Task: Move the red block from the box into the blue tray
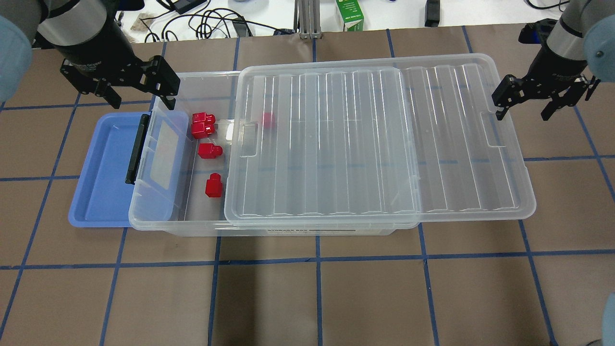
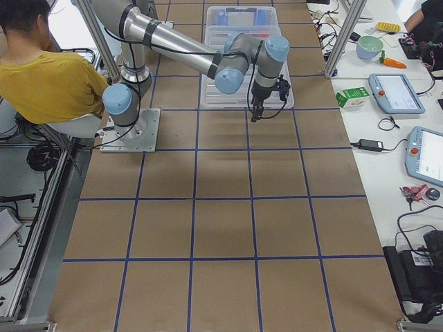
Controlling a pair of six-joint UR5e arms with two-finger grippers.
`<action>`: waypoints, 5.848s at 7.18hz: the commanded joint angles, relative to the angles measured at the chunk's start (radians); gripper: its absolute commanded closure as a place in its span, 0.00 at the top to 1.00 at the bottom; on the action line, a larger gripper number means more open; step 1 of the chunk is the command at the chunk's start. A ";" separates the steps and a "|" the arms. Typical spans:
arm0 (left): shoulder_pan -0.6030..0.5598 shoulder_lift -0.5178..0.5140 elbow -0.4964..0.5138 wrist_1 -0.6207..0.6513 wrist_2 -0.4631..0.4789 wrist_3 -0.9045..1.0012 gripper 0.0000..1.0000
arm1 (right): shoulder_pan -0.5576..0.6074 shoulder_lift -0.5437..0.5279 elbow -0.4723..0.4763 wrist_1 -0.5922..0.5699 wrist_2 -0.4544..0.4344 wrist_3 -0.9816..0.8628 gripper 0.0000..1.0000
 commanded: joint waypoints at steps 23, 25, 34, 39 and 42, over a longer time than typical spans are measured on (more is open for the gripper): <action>0.019 -0.335 -0.434 0.537 -0.030 -0.052 1.00 | 0.181 -0.274 0.000 0.243 0.001 0.207 1.00; 0.019 -0.350 -0.435 0.537 -0.031 -0.052 1.00 | 0.181 -0.274 0.000 0.240 -0.005 0.207 1.00; 0.017 -0.292 -0.380 0.508 -0.040 -0.046 0.02 | 0.181 -0.274 0.000 0.235 -0.005 0.213 1.00; 0.022 -0.202 -0.137 0.230 -0.041 -0.013 0.00 | 0.181 -0.274 0.000 0.237 -0.005 0.215 1.00; 0.107 -0.177 -0.103 0.231 -0.043 0.076 0.01 | 0.181 -0.272 0.000 0.238 -0.001 0.218 1.00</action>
